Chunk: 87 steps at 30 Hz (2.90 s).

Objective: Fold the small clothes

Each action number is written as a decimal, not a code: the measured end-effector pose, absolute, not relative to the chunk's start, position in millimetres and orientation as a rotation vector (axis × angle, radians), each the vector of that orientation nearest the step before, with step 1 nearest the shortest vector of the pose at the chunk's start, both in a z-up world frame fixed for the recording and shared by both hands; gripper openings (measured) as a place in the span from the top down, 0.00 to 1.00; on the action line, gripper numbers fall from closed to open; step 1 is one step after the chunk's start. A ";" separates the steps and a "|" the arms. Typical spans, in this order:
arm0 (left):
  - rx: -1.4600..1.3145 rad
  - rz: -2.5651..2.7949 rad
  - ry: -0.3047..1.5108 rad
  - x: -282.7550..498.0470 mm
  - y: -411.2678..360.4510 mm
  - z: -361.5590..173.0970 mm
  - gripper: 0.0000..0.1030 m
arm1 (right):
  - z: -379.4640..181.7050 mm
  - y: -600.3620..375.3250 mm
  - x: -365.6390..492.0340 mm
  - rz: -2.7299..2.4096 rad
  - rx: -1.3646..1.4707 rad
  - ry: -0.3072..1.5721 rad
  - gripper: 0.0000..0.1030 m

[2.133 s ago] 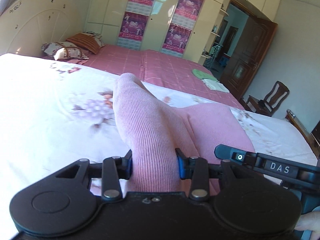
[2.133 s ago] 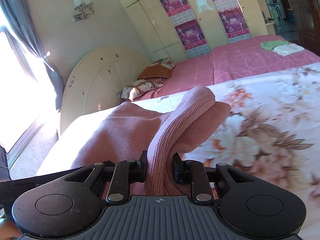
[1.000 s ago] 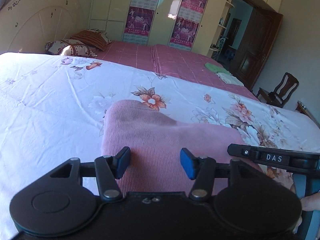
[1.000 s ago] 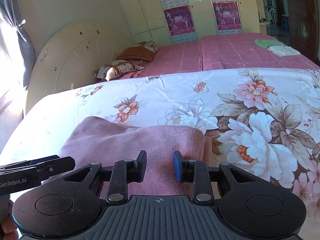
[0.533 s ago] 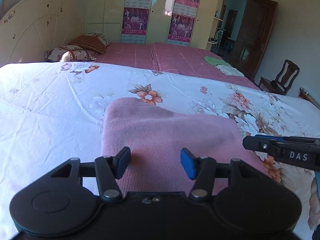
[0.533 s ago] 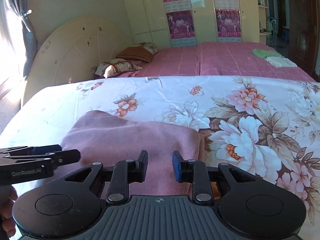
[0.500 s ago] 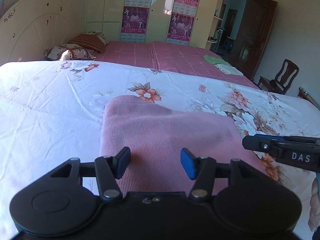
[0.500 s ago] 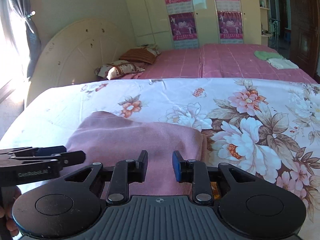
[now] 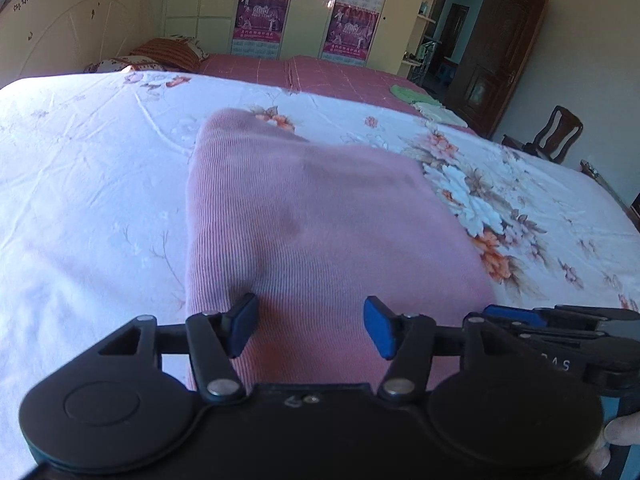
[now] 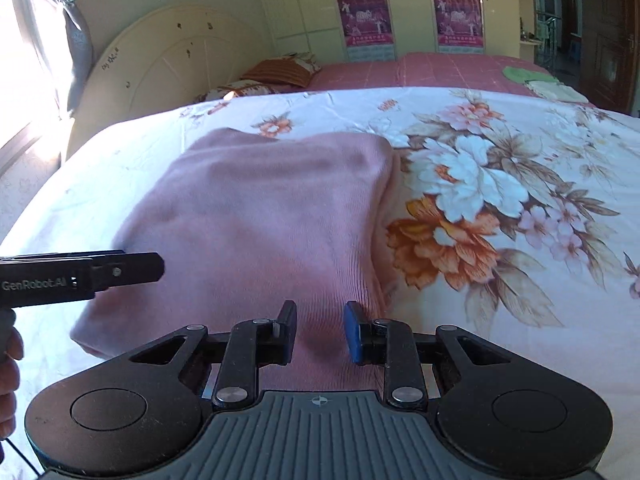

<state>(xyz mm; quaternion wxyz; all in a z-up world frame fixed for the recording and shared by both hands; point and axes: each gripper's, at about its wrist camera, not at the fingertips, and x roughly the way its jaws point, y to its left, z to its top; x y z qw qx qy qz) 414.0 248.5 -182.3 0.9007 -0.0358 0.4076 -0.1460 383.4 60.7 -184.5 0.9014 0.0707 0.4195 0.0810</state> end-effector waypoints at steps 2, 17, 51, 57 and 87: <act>-0.076 -0.295 0.839 414.9 248.5 -189.9 0.45 | -192.9 57.6 383.6 0.134 0.136 0.861 1.00; 0.001 -0.258 0.820 388.6 231.1 -189.0 0.15 | -176.5 58.2 372.2 0.159 0.225 0.879 0.70; 0.036 0.075 0.570 63.5 179.2 -5.1 0.02 | 21.7 32.3 53.9 0.198 0.144 0.522 0.00; 0.022 0.072 0.569 53.5 177.4 0.7 0.02 | 28.5 39.3 42.9 0.130 0.097 0.488 0.00; -0.007 0.099 0.568 56.2 176.8 3.3 0.02 | 24.5 26.0 47.7 0.074 0.090 0.474 0.00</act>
